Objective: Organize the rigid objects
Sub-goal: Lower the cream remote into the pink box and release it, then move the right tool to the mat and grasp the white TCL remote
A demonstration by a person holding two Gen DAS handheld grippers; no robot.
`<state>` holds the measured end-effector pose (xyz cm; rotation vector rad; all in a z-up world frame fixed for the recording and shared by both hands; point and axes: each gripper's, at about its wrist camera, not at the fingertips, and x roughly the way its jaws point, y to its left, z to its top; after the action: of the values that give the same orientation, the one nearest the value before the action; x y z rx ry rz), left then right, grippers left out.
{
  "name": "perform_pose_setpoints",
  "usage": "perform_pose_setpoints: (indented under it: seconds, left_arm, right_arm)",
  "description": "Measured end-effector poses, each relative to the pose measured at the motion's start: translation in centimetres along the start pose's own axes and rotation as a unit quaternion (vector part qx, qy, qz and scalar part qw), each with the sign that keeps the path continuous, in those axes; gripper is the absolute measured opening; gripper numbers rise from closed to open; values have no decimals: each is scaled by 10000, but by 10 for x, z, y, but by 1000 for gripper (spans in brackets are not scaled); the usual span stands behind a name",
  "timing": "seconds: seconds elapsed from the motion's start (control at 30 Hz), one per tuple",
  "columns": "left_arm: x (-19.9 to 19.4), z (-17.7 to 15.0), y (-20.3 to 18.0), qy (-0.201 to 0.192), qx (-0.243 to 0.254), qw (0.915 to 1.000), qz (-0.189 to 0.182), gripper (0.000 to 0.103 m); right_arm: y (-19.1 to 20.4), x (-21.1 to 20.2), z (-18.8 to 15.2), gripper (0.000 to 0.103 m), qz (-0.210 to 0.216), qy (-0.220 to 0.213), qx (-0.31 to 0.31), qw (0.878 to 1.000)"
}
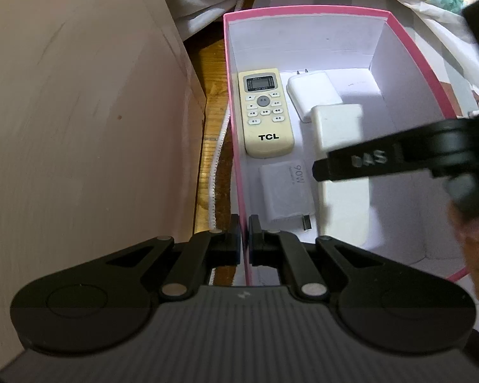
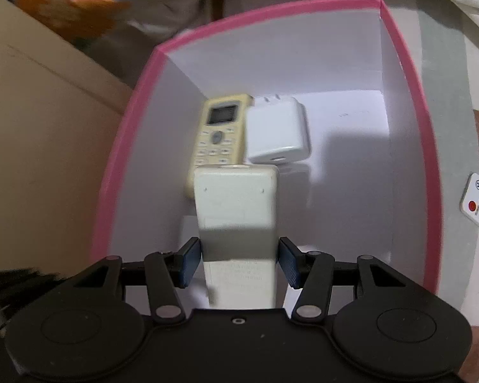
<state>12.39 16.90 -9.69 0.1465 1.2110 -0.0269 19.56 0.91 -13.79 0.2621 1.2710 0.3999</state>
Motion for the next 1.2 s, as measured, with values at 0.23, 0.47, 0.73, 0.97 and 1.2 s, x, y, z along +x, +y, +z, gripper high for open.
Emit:
perform_pose_setpoints:
  seconds: [0.23,0.47,0.73,0.97,1.2]
  left_arm:
    - [1,1,0,11,31,10000,11,3]
    - [3,2,1,28,5,10000,-20,3]
    - [3,1,1,18,40,10000,-7,3]
    - [3,2,1,35,35,10000,-30,3]
    - [-1,7,8,37,-32,9998,-178,3]
  right_arm:
    - [-16,20,7,58,-295,309,704,9966]
    - [-21,22,4,73,-64,492,943,9943]
    - [-11,14,-12,57,-86,397,319,9987]
    - [7,-3,-19,55,-514,19,-803,9954]
    - [4,-87,-44,55,90,-915,-1593,9829]
